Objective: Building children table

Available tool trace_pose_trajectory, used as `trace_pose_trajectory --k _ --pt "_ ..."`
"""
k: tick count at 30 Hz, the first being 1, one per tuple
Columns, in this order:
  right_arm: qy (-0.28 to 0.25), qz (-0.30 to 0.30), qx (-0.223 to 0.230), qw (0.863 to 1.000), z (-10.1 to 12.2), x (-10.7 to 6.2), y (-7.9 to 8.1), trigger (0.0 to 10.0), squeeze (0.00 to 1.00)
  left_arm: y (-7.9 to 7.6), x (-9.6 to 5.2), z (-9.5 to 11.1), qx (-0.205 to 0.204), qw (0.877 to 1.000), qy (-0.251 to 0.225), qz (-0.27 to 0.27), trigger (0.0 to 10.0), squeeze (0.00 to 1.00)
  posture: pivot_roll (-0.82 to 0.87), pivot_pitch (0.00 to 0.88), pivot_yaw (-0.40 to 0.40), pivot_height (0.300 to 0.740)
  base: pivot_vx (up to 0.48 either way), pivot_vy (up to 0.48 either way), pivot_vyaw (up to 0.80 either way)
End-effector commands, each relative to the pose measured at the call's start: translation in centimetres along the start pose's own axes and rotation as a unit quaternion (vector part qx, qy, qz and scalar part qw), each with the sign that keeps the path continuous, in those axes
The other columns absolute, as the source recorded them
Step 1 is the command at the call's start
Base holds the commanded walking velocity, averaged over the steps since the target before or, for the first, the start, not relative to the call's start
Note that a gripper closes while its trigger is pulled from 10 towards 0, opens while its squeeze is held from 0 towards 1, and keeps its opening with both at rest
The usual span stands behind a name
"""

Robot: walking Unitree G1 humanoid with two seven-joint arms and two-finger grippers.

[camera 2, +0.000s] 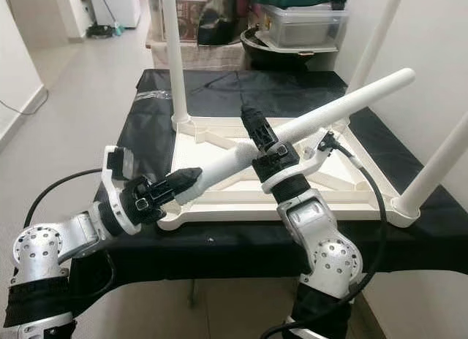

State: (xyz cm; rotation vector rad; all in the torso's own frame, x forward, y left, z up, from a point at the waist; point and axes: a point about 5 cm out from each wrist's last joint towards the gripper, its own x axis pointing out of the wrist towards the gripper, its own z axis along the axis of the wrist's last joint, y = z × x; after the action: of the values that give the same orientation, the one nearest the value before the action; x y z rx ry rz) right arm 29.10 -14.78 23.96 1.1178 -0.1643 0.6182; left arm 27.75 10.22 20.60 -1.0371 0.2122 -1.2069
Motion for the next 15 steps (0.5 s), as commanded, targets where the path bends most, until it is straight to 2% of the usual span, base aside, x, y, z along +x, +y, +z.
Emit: trace_pose_trajectory --k 1,6,7,9,10,15 --pt "0.001 0.000 0.005 1.000 -0.06 -0.16 -0.01 10.0 0.00 -0.31 0.13 -0.40 -0.003 1.000 0.008 -0.007 10.0 0.00 0.12 0.000 -0.065 0.740 0.000 0.000 0.00" --pt "0.002 0.002 0.008 1.000 -0.10 -0.16 0.00 10.0 0.00 -0.33 0.12 -0.50 -0.005 1.000 0.009 -0.007 10.0 0.00 0.12 0.000 -0.065 0.740 0.000 0.000 0.00" --pt "0.002 0.004 0.009 1.000 -0.13 -0.17 0.01 1.5 0.00 -0.32 0.10 -0.49 -0.006 1.000 0.010 -0.006 10.0 0.00 0.12 0.000 -0.065 0.740 0.000 0.000 0.00" --pt "0.003 0.005 0.009 1.000 -0.15 -0.19 0.02 1.5 0.00 -0.31 0.09 -0.49 -0.006 1.000 0.010 -0.006 10.0 0.00 0.12 0.000 -0.065 0.740 0.000 0.000 0.00" --pt "0.003 0.005 0.010 1.000 -0.17 -0.23 0.01 0.0 0.00 -0.29 0.06 -0.50 -0.006 1.000 0.010 -0.005 10.0 0.00 0.12 0.000 -0.065 0.740 0.000 0.000 0.00" --pt "0.005 0.005 0.009 1.000 -0.22 -0.39 -0.06 0.0 0.00 -0.20 -0.08 -0.56 -0.008 1.000 0.011 -0.002 10.0 0.00 0.12 0.000 -0.067 0.740 0.000 0.000 0.00"
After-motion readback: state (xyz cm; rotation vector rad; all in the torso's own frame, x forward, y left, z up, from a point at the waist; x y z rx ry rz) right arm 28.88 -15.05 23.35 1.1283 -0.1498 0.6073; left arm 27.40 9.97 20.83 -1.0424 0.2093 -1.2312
